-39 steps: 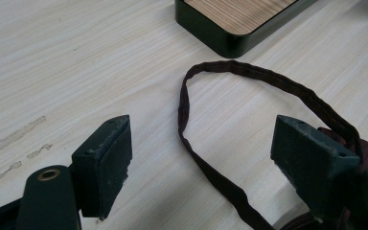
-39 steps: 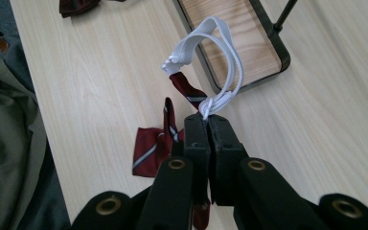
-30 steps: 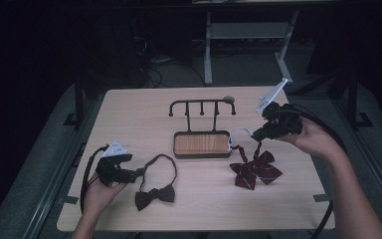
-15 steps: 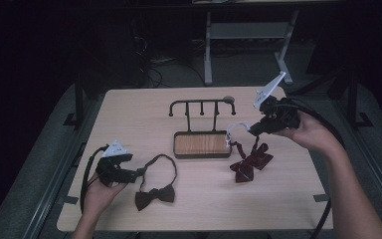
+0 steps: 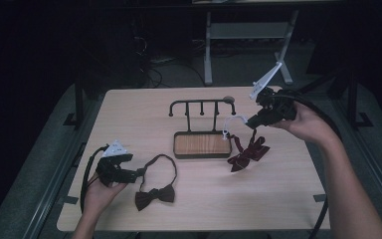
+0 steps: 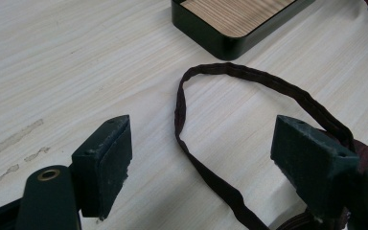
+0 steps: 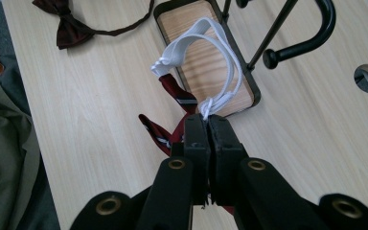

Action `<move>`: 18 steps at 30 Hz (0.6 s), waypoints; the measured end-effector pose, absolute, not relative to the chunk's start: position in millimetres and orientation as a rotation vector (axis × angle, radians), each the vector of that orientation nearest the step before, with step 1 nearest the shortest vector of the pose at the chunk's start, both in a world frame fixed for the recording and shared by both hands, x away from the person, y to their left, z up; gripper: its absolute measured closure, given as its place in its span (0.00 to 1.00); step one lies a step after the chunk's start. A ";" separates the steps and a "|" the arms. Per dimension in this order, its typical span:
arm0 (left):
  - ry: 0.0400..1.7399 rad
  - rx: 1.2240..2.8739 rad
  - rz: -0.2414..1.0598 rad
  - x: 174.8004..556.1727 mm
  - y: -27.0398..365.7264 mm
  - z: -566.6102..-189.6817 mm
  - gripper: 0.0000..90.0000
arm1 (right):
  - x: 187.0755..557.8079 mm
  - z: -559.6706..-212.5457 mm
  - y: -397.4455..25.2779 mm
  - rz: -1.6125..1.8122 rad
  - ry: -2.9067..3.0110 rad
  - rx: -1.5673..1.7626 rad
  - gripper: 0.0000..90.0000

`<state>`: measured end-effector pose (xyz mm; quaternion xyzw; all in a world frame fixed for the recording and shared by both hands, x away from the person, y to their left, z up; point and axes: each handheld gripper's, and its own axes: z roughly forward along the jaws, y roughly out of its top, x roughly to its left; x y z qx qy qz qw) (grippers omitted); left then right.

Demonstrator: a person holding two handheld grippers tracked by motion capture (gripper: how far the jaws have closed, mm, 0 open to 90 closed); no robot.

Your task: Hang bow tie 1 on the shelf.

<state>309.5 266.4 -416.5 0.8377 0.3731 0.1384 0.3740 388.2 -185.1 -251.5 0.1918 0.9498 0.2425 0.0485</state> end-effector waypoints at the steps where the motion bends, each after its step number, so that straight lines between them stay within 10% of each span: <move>1: 0.956 2.145 0.354 309.5 266.4 -416.5 0.24 | 388.2 -251.5 -185.1 0.739 2.895 0.585 0.97; 18: 0.942 2.159 0.355 310.1 266.1 -416.6 0.24 | 411.3 -246.8 -184.1 0.709 2.888 0.657 0.97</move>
